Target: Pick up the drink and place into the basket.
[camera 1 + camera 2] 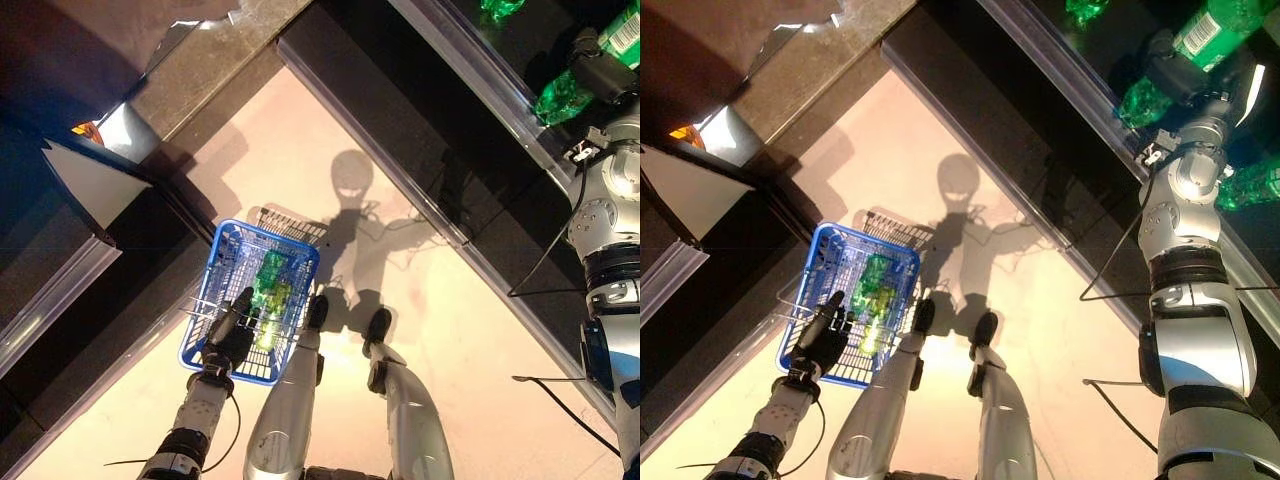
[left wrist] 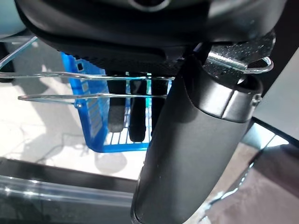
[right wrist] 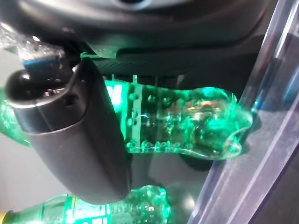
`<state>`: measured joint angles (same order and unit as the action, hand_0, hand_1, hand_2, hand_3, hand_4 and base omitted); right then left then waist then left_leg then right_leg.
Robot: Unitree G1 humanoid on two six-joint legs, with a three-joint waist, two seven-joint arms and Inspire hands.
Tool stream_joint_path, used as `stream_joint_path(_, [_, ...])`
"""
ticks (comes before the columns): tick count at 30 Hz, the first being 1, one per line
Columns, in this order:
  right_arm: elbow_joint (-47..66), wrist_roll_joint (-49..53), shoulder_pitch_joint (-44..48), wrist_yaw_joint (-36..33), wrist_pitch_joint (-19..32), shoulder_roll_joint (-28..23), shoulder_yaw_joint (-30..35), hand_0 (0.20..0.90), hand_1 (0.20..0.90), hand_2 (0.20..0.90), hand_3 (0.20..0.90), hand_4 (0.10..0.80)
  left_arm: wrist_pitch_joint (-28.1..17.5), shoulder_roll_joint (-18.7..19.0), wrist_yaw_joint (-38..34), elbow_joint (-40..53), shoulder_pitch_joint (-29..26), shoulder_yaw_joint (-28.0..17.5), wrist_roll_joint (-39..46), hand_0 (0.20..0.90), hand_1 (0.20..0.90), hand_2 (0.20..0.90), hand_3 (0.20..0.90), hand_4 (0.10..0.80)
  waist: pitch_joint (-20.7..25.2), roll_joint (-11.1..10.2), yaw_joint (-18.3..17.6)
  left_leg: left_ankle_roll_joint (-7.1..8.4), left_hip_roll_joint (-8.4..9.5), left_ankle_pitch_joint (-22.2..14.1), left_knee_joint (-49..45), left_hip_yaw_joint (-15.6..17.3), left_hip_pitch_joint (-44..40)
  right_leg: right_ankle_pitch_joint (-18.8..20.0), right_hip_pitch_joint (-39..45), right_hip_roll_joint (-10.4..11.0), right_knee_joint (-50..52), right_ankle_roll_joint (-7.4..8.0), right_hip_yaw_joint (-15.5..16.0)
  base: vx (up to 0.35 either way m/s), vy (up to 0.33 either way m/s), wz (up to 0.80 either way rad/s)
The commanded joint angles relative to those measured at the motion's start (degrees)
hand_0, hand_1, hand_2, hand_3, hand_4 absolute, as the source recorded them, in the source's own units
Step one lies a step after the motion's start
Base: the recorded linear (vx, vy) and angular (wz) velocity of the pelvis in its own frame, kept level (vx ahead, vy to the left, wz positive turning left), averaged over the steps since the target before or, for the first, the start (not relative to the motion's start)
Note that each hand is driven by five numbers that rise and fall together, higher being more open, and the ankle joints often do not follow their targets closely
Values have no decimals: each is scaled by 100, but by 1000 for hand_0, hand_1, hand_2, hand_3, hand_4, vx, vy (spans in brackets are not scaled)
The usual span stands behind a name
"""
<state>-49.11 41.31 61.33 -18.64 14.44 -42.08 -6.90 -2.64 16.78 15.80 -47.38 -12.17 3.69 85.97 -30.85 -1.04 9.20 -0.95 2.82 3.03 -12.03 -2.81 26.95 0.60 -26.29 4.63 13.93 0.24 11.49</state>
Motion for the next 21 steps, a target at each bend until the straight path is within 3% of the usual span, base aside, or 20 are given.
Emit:
stream_joint_path(1, [1162, -491, 352, -16, 1229, -991, 107, 300, 300, 300, 200, 100, -452, 700, 897, 933, 299, -451, 423, 300, 300, 300, 200, 100, 105, 176, -32, -177, 245, -241, -130, 60, -156, -153, 156, -75, 347, 89, -71, -31, 32, 1])
stream_joint_path(10, [3097, -889, -1624, 382, 1394, -539, 1233, 300, 300, 300, 200, 100, -689, 510, 1017, 1171, 505, -629, 354, 300, 300, 300, 200, 100, 106, 80, -313, -230, 214, -232, -59, 199, -316, -73, 264, -101, 282, 155, -215, -45, 26, 0])
stream_joint_path(21, [4811, -2112, -2936, 482, 1482, 26, 1555, 300, 300, 300, 200, 100, -906, 323, 1215, 1466, 536, -710, 263, 300, 300, 300, 200, 100, 155, -7, -623, -290, 206, -286, 38, 438, -624, 92, 534, -122, 11, 263, -482, -69, 28, -9])
